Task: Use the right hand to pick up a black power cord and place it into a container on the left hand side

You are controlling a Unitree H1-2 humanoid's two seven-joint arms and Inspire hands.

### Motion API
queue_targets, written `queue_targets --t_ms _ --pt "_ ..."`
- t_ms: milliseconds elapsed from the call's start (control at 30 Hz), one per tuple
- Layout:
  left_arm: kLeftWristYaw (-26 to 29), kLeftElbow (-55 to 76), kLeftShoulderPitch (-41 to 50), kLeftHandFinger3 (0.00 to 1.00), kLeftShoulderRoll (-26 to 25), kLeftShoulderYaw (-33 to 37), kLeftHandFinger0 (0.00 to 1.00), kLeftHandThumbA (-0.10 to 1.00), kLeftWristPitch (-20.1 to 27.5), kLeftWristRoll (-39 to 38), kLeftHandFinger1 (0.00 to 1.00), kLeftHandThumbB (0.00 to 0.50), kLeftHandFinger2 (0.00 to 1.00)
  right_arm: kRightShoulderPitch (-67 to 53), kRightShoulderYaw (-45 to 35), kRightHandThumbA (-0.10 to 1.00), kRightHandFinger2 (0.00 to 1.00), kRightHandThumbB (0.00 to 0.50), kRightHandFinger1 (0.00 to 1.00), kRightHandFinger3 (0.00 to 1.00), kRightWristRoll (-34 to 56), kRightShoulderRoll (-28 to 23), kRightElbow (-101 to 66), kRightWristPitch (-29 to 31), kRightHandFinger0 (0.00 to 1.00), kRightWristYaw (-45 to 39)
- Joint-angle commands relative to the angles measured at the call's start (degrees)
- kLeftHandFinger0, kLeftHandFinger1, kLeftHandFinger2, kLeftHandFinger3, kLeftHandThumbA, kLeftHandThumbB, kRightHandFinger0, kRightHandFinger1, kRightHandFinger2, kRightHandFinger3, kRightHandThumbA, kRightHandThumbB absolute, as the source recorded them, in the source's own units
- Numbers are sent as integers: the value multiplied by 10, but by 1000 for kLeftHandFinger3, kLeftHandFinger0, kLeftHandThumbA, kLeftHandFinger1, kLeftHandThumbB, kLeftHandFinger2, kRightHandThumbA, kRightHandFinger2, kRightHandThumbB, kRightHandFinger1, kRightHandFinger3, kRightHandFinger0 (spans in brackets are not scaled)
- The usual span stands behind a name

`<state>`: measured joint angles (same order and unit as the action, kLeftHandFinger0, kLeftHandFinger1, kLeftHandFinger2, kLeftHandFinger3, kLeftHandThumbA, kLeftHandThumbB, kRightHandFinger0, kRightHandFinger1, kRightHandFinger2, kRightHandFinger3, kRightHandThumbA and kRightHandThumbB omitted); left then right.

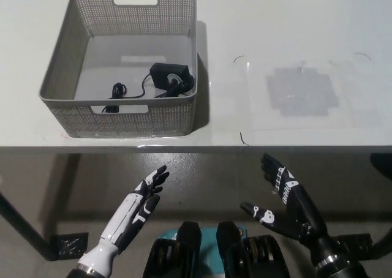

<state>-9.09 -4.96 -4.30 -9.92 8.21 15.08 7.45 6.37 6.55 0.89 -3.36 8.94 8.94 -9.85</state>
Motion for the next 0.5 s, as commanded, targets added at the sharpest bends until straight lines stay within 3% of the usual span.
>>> queue_targets --t_ms 0,200,467 --pt "11 8 -4 1000 5 -9 1000 982 23 -5 1000 251 1000 18 -8 1000 1000 286 1000 1000 21 -3 14 48 1000 -12" --pt "14 8 -7 1000 6 -10 1000 963 18 0 1000 276 1000 24 -11 1000 1000 300 1000 1000 29 -3 28 49 1000 -14" --pt "16 10 -9 1000 5 -12 1000 948 16 6 1000 269 1000 29 -10 1000 1000 298 1000 1000 19 -7 31 46 1000 -14"
